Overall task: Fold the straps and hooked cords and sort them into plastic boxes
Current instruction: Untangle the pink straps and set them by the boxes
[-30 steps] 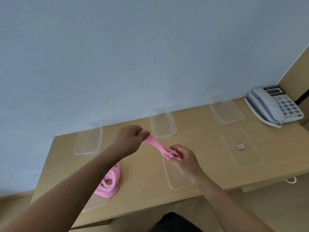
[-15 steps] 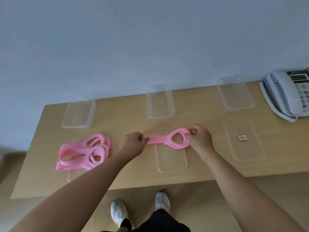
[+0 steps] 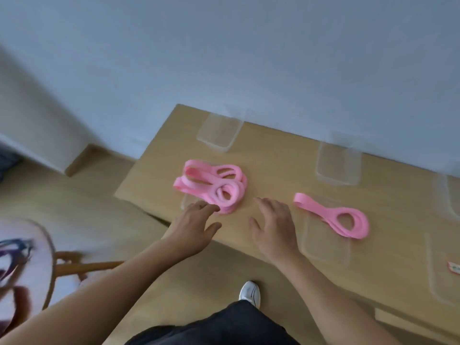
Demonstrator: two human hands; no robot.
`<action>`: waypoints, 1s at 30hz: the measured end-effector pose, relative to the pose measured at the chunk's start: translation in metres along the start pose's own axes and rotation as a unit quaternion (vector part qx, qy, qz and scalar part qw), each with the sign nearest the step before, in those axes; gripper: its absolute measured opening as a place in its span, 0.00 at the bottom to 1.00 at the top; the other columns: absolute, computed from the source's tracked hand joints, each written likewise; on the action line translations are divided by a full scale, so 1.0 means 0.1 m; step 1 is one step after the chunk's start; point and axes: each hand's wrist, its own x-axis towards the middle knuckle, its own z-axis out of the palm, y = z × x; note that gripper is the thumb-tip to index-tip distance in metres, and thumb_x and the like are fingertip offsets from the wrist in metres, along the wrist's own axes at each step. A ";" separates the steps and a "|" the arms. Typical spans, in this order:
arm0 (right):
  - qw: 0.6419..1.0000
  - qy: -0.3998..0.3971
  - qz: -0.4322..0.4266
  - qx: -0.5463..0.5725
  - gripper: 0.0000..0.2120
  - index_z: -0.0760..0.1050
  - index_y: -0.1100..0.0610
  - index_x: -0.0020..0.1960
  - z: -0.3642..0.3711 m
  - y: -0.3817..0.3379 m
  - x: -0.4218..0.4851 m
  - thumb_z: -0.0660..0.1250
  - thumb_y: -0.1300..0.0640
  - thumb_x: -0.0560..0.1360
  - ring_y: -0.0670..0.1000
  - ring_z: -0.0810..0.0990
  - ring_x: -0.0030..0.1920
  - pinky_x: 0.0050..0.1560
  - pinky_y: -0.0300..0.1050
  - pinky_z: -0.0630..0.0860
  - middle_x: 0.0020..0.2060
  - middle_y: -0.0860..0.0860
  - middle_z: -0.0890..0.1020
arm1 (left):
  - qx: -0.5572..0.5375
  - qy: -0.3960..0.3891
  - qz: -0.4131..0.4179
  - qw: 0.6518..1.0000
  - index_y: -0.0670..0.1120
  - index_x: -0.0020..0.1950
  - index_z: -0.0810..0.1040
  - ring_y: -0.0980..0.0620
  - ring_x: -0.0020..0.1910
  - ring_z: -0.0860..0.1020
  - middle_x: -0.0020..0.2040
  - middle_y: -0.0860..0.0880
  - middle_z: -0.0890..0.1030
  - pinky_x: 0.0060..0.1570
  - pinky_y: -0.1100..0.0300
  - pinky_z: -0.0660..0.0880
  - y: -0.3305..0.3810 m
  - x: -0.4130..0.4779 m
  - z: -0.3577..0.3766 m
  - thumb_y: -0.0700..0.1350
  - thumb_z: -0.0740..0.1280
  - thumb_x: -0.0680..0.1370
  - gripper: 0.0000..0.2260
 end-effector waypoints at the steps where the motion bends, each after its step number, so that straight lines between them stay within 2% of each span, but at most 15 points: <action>1: 0.999 -0.022 -0.023 0.002 0.23 0.77 0.60 0.65 0.12 -0.19 0.01 0.74 0.58 0.71 0.61 0.76 0.56 0.61 0.53 0.73 0.54 0.56 0.81 | -0.004 0.011 -0.017 1.000 0.47 0.70 0.78 0.45 0.62 0.77 0.64 0.46 0.79 0.63 0.51 0.73 -0.20 -0.15 -0.09 0.50 0.70 0.80 0.19; 3: 0.995 -0.070 -0.065 0.002 0.24 0.75 0.59 0.67 0.39 -0.59 0.01 0.73 0.55 0.73 0.58 0.75 0.58 0.61 0.53 0.74 0.56 0.55 0.81 | -0.014 0.039 -0.049 0.998 0.49 0.71 0.76 0.47 0.64 0.76 0.66 0.48 0.78 0.65 0.51 0.73 -0.64 -0.48 -0.26 0.52 0.69 0.81 0.20; 6: 0.981 -0.148 -0.124 -0.017 0.25 0.71 0.56 0.72 0.86 -1.21 -0.07 0.69 0.51 0.76 0.56 0.72 0.65 0.67 0.48 0.68 0.63 0.52 0.77 | -0.027 0.086 -0.104 0.990 0.50 0.73 0.75 0.46 0.68 0.75 0.68 0.49 0.78 0.67 0.52 0.72 -1.31 -1.05 -0.47 0.54 0.68 0.81 0.21; 8: 0.967 -0.191 -0.164 -0.036 0.27 0.69 0.53 0.74 1.20 -1.65 -0.16 0.67 0.47 0.78 0.53 0.70 0.66 0.68 0.46 0.66 0.65 0.49 0.76 | -0.039 0.114 -0.154 0.981 0.50 0.72 0.76 0.46 0.68 0.75 0.68 0.48 0.78 0.68 0.53 0.70 -1.75 -1.48 -0.58 0.54 0.68 0.81 0.21; 11: 0.943 -0.247 -0.217 -0.052 0.28 0.66 0.49 0.75 1.74 -2.33 -0.33 0.64 0.43 0.78 0.50 0.68 0.66 0.67 0.45 0.68 0.67 0.46 0.74 | -0.055 0.156 -0.230 0.959 0.50 0.71 0.77 0.46 0.66 0.75 0.67 0.48 0.78 0.68 0.55 0.69 -2.41 -2.16 -0.70 0.54 0.69 0.80 0.20; 15: 0.906 -0.311 -0.282 -0.060 0.28 0.66 0.49 0.76 2.49 -3.21 -0.57 0.65 0.43 0.78 0.50 0.68 0.68 0.69 0.44 0.66 0.67 0.46 0.74 | -0.075 0.190 -0.329 0.922 0.51 0.71 0.76 0.46 0.67 0.74 0.66 0.50 0.77 0.67 0.58 0.67 -3.23 -3.07 -0.74 0.54 0.68 0.81 0.20; 20: 0.850 -0.391 -0.346 -0.070 0.28 0.66 0.49 0.75 3.19 -4.10 -0.89 0.67 0.45 0.77 0.49 0.67 0.69 0.68 0.42 0.64 0.68 0.47 0.73 | -0.120 0.212 -0.452 0.858 0.51 0.74 0.74 0.46 0.70 0.72 0.71 0.50 0.75 0.68 0.56 0.66 -3.93 -4.05 -0.64 0.54 0.69 0.80 0.22; 24: 0.795 -0.435 -0.410 -0.104 0.29 0.66 0.51 0.76 3.65 -4.64 -1.02 0.67 0.46 0.78 0.50 0.67 0.68 0.68 0.39 0.62 0.67 0.48 0.74 | -0.173 0.226 -0.534 0.796 0.49 0.71 0.77 0.45 0.67 0.75 0.67 0.48 0.77 0.65 0.56 0.69 -4.29 -4.55 -0.45 0.53 0.69 0.80 0.20; 30: 0.711 -0.490 -0.481 -0.153 0.29 0.65 0.50 0.76 4.43 -5.28 -1.10 0.66 0.44 0.78 0.51 0.68 0.67 0.68 0.43 0.65 0.66 0.47 0.74 | -0.255 0.218 -0.651 0.681 0.50 0.70 0.76 0.44 0.67 0.75 0.66 0.46 0.78 0.64 0.53 0.73 -4.81 -4.88 -0.16 0.55 0.68 0.81 0.19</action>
